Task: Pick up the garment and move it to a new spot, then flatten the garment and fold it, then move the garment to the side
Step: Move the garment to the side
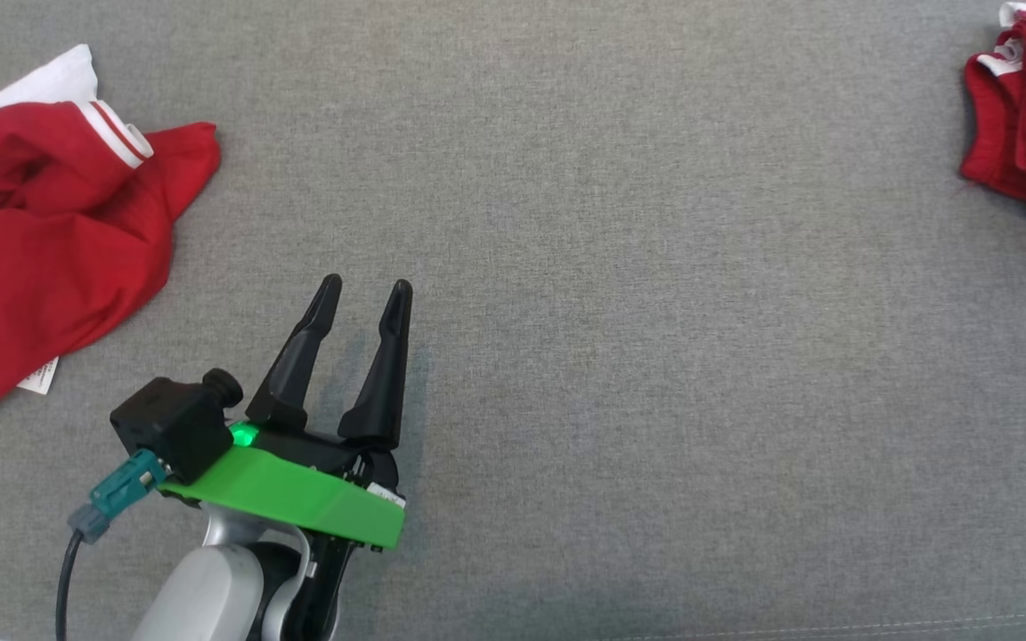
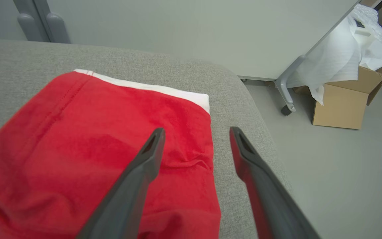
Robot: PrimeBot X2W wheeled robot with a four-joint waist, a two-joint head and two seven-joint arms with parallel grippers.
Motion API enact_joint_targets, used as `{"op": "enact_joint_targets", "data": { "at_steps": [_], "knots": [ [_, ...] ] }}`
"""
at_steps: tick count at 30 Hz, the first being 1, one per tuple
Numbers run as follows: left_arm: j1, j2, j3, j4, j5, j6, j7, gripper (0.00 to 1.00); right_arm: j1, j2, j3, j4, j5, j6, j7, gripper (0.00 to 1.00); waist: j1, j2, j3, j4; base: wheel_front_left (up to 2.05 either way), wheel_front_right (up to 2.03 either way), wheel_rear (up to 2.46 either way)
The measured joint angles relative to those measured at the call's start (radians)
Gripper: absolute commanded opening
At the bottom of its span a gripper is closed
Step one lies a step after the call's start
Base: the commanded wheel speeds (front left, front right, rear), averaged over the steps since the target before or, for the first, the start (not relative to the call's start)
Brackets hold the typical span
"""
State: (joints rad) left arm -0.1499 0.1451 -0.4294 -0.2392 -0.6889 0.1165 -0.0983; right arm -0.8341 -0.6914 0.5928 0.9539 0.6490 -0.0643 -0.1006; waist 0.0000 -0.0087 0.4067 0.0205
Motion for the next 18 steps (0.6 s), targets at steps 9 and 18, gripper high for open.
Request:
{"op": "enact_joint_targets", "data": {
  "at_steps": [9, 18],
  "knots": [
    [-0.002, -0.006, 0.017, 0.053, -0.003, -0.002, -0.036, 1.0, -0.045, 0.063, 0.03, -0.086, -0.03, 0.038, -0.106, 1.0, 0.0, 0.0, -0.065, -0.023, 0.0, 0.0, 0.0],
    [0.002, -0.017, 0.1, 0.137, -0.04, -0.002, -0.094, 1.0, -0.038, 0.212, 0.078, -0.166, -0.052, 0.054, -0.142, 1.0, 0.0, 0.0, -0.16, -0.049, 0.0, 0.0, 0.0]
  ]
}}
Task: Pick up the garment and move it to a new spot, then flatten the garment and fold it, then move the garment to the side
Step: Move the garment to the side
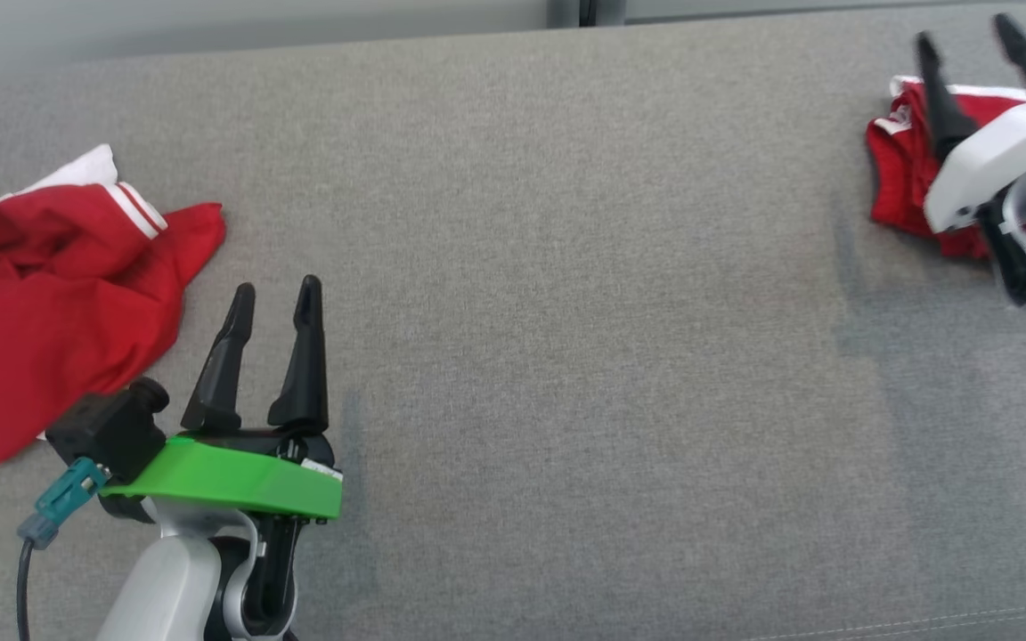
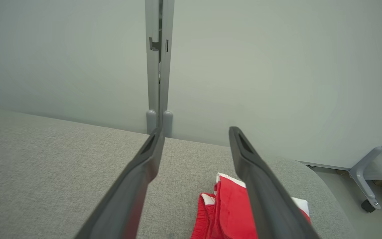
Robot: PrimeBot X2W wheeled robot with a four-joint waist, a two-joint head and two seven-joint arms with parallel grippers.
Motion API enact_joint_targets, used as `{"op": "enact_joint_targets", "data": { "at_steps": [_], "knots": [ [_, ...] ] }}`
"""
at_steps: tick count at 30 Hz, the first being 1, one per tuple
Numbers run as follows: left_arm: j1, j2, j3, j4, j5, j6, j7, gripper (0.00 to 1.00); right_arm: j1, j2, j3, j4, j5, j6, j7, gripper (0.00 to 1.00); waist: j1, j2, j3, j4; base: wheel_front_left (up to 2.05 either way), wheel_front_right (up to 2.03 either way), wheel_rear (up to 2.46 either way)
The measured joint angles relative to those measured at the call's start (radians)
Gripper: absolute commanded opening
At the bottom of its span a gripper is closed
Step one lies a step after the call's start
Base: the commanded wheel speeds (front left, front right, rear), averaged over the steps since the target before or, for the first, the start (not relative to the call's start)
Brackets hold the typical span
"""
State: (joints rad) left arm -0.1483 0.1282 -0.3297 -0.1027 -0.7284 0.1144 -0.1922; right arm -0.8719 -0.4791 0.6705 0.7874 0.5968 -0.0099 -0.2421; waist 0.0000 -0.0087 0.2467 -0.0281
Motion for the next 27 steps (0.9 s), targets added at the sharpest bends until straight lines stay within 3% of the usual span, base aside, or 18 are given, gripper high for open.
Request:
{"op": "enact_joint_targets", "data": {
  "at_steps": [4, 13, 19, 27],
  "knots": [
    [0.009, 0.001, 0.021, 0.039, 0.002, 0.0, -0.013, 1.0, 0.041, 0.048, 0.02, -0.027, -0.007, 0.0, -0.005, 1.0, 0.0, 0.0, -0.046, -0.012, 0.0, 0.0, 0.0],
    [0.067, -0.012, 0.057, 0.123, -0.001, 0.001, -0.03, 1.0, 0.187, 0.14, 0.004, -0.117, -0.026, -0.063, -0.01, 1.0, 0.0, 0.0, -0.159, -0.034, 0.0, 0.0, 0.0],
    [0.112, -0.002, 0.075, 0.152, 0.022, 0.002, -0.039, 1.0, 0.272, 0.197, -0.053, -0.201, -0.012, -0.084, -0.01, 1.0, 0.0, 0.0, -0.216, -0.047, 0.0, 0.0, 0.0],
    [0.161, -0.01, 0.094, 0.158, 0.034, 0.005, -0.046, 1.0, 0.41, 0.205, -0.077, -0.273, -0.027, -0.102, -0.01, 1.0, 0.0, 0.0, -0.256, -0.064, 0.0, 0.0, 0.0]
  ]
}}
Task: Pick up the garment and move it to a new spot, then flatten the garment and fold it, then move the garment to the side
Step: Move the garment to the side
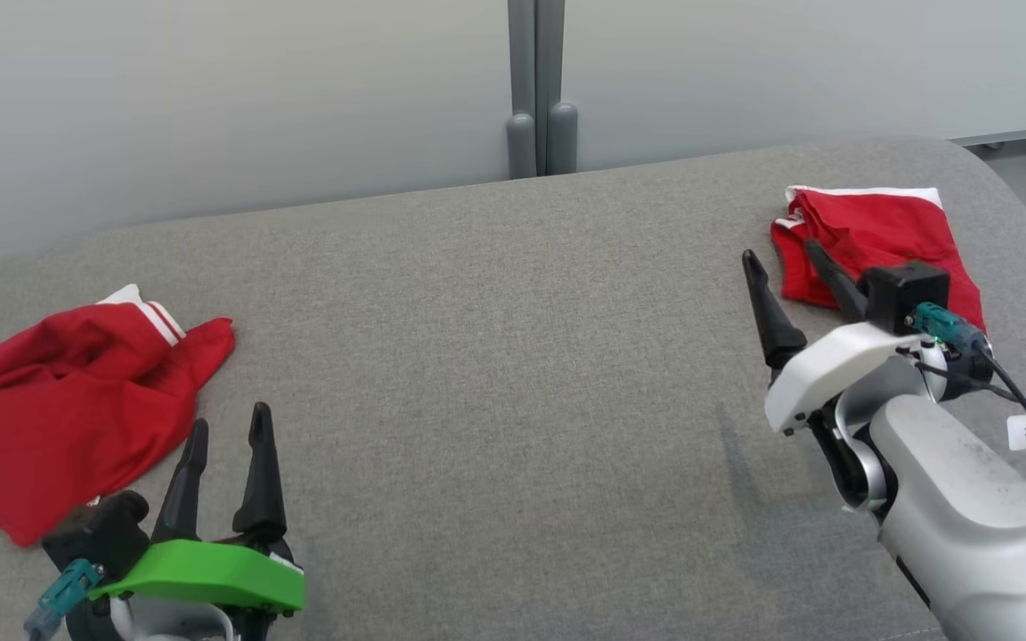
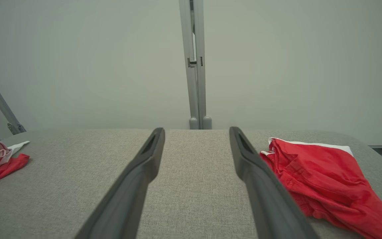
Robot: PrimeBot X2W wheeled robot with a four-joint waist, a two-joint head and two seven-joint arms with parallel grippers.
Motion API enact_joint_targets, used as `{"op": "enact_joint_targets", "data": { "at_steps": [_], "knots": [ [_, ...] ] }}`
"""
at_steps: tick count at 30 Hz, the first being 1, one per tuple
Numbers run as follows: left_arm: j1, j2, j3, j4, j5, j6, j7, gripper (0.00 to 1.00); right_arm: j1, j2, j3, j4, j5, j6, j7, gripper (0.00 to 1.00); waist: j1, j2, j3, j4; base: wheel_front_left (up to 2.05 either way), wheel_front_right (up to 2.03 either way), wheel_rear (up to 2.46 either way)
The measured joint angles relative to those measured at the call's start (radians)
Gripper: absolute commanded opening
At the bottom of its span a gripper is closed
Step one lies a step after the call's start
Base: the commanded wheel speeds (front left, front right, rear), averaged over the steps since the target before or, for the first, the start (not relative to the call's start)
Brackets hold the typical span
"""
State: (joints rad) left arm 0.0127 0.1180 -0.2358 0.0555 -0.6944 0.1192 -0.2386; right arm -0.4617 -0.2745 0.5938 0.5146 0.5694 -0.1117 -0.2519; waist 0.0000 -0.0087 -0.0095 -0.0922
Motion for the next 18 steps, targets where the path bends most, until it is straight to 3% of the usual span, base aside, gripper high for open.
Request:
{"op": "enact_joint_targets", "data": {
  "at_steps": [9, 18],
  "knots": [
    [0.053, 0.017, 0.008, 0.023, 0.103, 0.001, -0.004, 1.0, 0.126, 0.028, -0.055, -0.08, -0.035, -0.012, 0.0, 1.0, 0.0, 0.0, -0.021, -0.003, 0.0, 0.0, 0.0],
    [0.079, 0.004, 0.019, 0.029, 0.121, 0.003, -0.009, 1.0, 0.196, 0.029, -0.084, -0.125, -0.085, -0.013, 0.0, 1.0, 0.0, 0.0, -0.032, -0.002, 0.0, 0.0, 0.0]
  ]
}}
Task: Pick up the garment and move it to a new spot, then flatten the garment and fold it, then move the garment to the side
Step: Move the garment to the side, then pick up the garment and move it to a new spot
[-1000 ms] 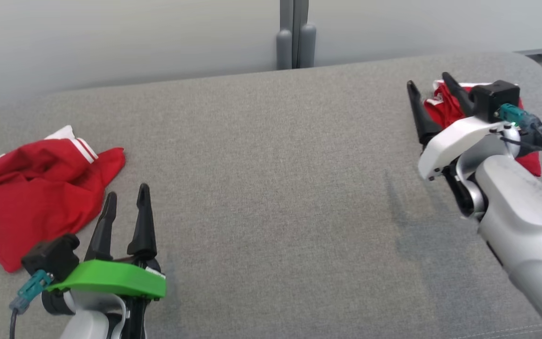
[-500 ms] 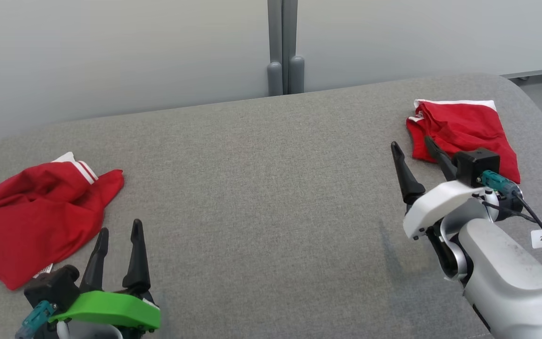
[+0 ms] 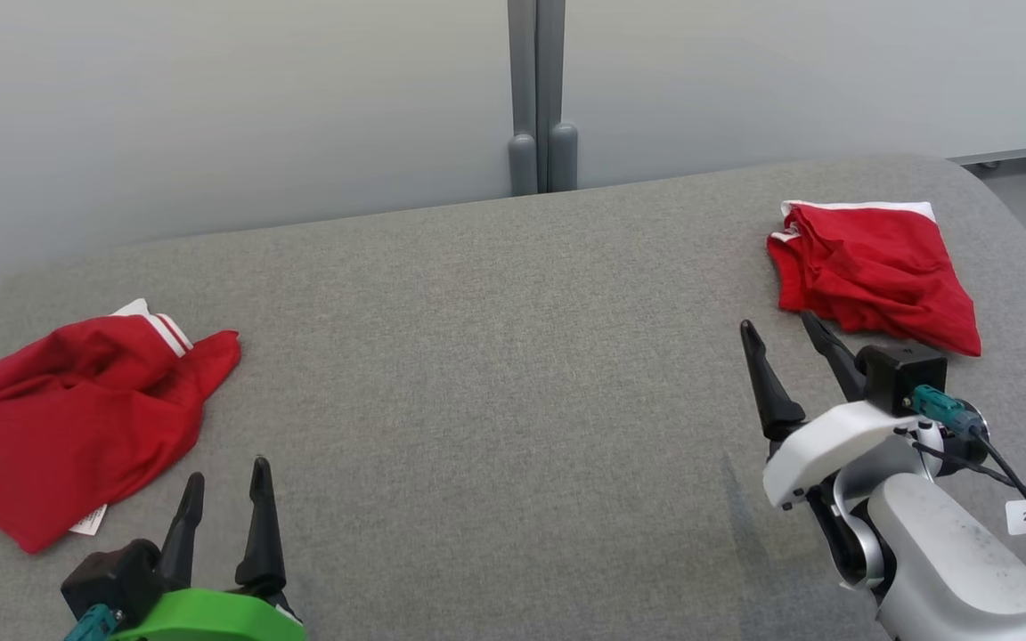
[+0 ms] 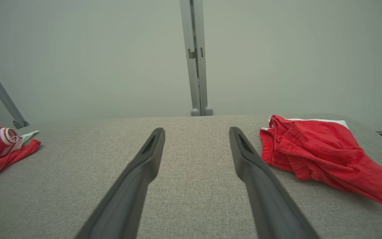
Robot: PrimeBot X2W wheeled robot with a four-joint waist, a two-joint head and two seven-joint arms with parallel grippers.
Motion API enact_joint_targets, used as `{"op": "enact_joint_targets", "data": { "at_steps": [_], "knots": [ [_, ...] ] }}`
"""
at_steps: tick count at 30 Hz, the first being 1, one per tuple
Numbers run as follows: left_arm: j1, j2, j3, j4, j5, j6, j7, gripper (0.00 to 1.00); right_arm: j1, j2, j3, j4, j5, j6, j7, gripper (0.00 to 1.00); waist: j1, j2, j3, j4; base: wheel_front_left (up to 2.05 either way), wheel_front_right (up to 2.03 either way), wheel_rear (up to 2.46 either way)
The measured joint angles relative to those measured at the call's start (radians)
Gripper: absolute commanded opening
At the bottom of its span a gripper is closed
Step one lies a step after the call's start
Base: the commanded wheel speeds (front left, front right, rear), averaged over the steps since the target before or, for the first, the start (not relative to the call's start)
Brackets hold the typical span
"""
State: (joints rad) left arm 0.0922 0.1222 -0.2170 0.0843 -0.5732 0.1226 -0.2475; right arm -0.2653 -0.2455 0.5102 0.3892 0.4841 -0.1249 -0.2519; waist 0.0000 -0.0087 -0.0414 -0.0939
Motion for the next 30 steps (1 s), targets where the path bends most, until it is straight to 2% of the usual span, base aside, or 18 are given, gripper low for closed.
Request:
{"op": "enact_joint_targets", "data": {
  "at_steps": [30],
  "knots": [
    [0.026, -0.037, 0.031, 0.002, 0.06, 0.001, -0.001, 1.0, 0.137, 0.034, -0.102, -0.078, -0.091, 0.0, 0.0, 1.0, 0.0, 0.0, -0.021, 0.03, 0.0, 0.0, 0.0]
  ]
}}
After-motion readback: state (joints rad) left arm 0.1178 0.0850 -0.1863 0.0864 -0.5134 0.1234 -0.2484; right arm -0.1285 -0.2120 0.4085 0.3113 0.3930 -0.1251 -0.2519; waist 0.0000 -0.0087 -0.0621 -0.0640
